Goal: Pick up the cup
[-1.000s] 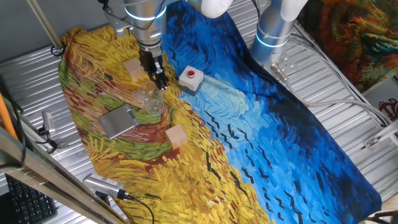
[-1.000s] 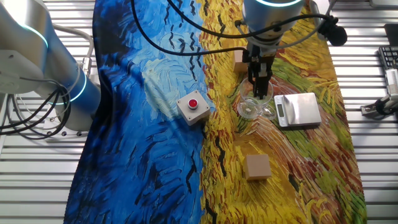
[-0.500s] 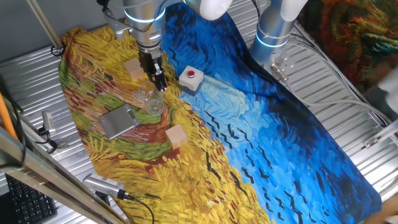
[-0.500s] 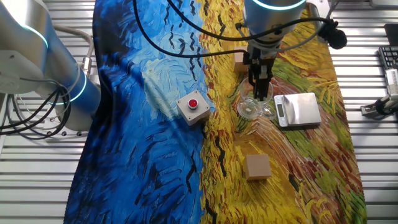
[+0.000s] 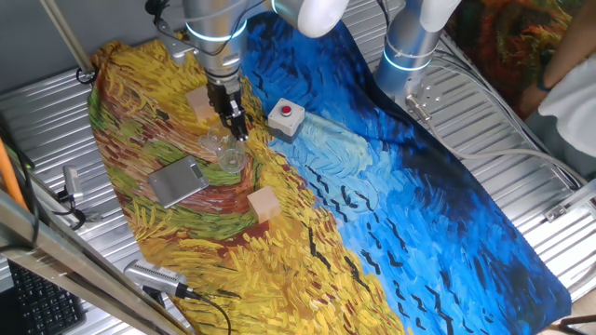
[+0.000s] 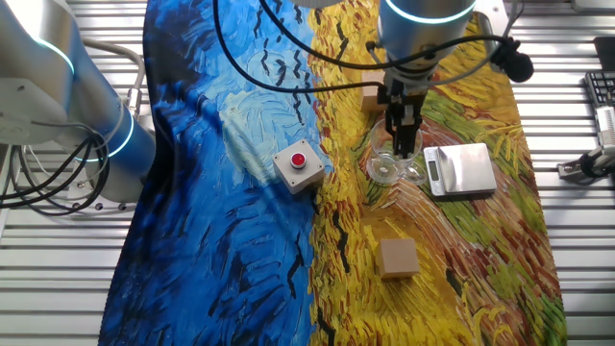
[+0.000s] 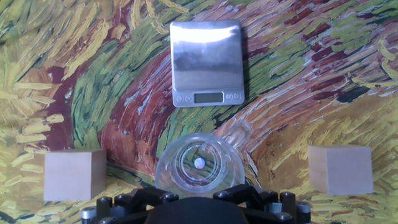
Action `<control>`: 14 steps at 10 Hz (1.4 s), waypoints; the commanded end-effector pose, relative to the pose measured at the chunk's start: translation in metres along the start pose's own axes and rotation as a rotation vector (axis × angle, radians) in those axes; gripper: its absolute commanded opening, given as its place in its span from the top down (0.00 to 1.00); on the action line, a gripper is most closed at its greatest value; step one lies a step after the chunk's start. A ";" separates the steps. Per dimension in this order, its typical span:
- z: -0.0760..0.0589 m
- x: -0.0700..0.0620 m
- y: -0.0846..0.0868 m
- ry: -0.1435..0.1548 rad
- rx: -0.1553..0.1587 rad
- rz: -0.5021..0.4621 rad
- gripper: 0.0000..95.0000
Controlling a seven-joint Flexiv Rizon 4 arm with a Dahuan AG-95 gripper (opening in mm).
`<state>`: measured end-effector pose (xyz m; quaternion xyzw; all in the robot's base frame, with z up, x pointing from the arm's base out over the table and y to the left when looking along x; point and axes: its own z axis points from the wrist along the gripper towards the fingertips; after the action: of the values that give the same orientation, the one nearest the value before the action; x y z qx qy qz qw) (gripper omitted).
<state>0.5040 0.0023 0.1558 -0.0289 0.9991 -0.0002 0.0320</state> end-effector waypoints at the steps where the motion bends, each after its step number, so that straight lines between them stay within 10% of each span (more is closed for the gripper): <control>1: 0.001 -0.001 0.000 -0.001 0.001 0.000 0.00; 14: 0.022 -0.004 -0.003 -0.007 -0.006 -0.003 0.00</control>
<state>0.5097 -0.0002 0.1343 -0.0306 0.9989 0.0033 0.0361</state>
